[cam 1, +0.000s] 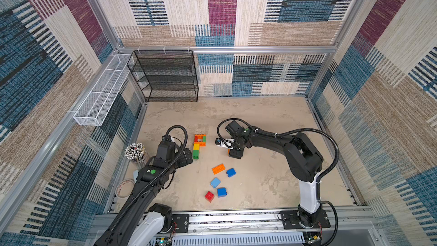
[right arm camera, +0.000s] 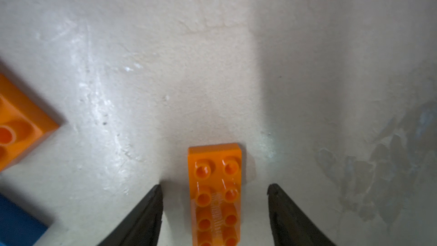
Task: Assemble the letter p with lego
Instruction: Place the lego brick at the center of the board.
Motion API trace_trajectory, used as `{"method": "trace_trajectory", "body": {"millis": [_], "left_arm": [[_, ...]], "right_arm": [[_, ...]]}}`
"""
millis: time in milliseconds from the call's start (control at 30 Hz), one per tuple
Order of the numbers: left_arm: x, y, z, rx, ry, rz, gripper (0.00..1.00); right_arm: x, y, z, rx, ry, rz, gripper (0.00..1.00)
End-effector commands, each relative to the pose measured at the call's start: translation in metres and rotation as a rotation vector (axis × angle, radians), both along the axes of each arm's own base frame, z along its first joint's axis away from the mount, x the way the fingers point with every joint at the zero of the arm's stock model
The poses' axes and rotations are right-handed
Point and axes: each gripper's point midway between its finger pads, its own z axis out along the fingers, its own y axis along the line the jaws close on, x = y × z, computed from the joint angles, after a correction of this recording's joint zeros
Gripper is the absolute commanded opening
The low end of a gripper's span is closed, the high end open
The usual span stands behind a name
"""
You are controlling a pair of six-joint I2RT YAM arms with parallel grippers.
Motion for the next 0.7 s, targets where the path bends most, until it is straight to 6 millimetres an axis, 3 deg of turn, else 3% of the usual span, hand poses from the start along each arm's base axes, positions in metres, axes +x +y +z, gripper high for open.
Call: {"method": "trace_trajectory", "body": {"millis": [0, 267, 400, 500, 567, 667], "left_arm": [[0.003, 0.003, 0.003, 0.005, -0.023, 0.017, 0.99], [0.002, 0.003, 0.004, 0.003, -0.024, 0.016, 0.99], [0.003, 0.002, 0.004, 0.0, -0.02, 0.014, 0.99], [0.003, 0.001, 0.005, -0.004, -0.019, 0.01, 0.99], [0.002, 0.001, 0.003, -0.004, -0.015, 0.011, 0.99], [0.002, 0.001, -0.003, -0.004, -0.008, 0.012, 0.99]], "right_arm": [[0.008, -0.008, 0.004, -0.017, -0.039, -0.023, 0.7], [0.021, -0.021, 0.006, -0.039, -0.071, -0.077, 0.66], [0.019, -0.017, 0.025, 0.01, -0.068, -0.094, 0.66], [0.002, -0.013, 0.051, 0.083, -0.029, -0.127, 0.66], [-0.02, -0.009, 0.064, 0.136, 0.0, -0.127, 0.66], [-0.063, -0.007, 0.063, 0.164, 0.043, -0.079, 0.66]]}}
